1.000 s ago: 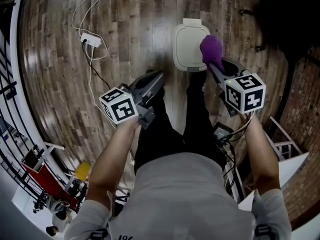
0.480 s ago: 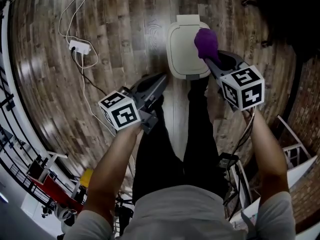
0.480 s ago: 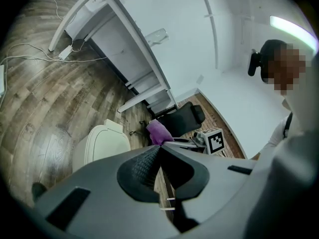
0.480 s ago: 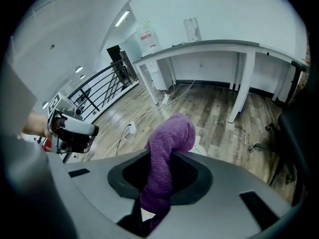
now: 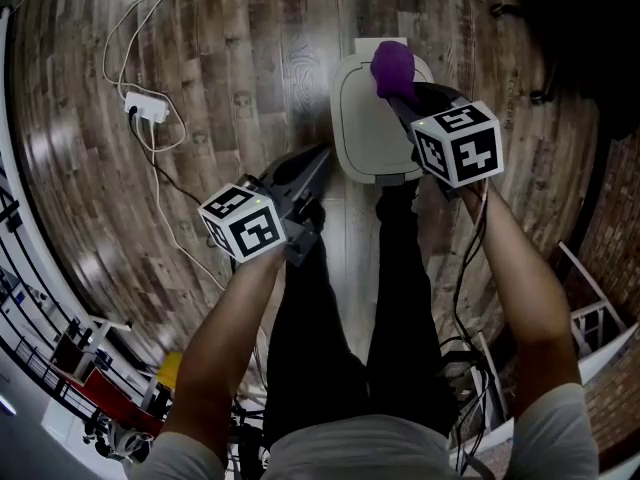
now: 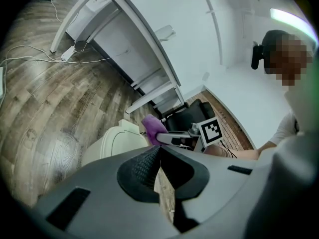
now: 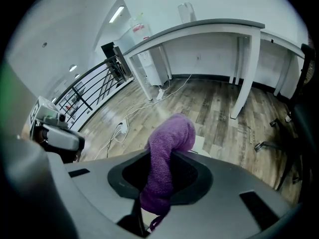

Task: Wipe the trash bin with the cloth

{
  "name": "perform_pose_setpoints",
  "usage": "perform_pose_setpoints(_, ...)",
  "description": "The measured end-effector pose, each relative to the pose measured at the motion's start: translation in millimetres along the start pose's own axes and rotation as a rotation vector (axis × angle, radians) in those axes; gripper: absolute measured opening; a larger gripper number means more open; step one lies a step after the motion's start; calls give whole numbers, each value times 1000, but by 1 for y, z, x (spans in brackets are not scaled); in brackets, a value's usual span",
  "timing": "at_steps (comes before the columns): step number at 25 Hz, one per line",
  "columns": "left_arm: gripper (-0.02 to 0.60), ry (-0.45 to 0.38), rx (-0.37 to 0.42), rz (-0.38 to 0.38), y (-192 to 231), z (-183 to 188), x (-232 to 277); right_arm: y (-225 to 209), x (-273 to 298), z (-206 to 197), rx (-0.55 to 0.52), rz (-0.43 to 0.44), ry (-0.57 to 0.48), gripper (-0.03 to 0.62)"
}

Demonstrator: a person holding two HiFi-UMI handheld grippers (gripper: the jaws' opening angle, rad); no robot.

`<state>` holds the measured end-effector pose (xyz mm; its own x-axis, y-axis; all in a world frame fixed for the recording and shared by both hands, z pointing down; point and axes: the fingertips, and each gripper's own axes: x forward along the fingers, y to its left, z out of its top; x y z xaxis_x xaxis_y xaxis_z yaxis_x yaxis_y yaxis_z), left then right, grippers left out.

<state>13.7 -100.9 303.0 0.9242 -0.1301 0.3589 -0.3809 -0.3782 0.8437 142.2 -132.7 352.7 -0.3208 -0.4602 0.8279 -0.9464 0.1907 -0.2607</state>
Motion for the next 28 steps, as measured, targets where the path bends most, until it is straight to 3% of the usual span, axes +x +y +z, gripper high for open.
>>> perform_pose_setpoints(12,3,45,33,33,29,-6,19,35,101,22,29,71,66,97)
perform_pose_setpoints(21,3,70,43,18,27,-4,39,-32,92,-7,168,-28,112,97)
perform_pose_setpoints(28,3,87,41,1,19,-12,53,-75,70,-27,200,-102,116,97)
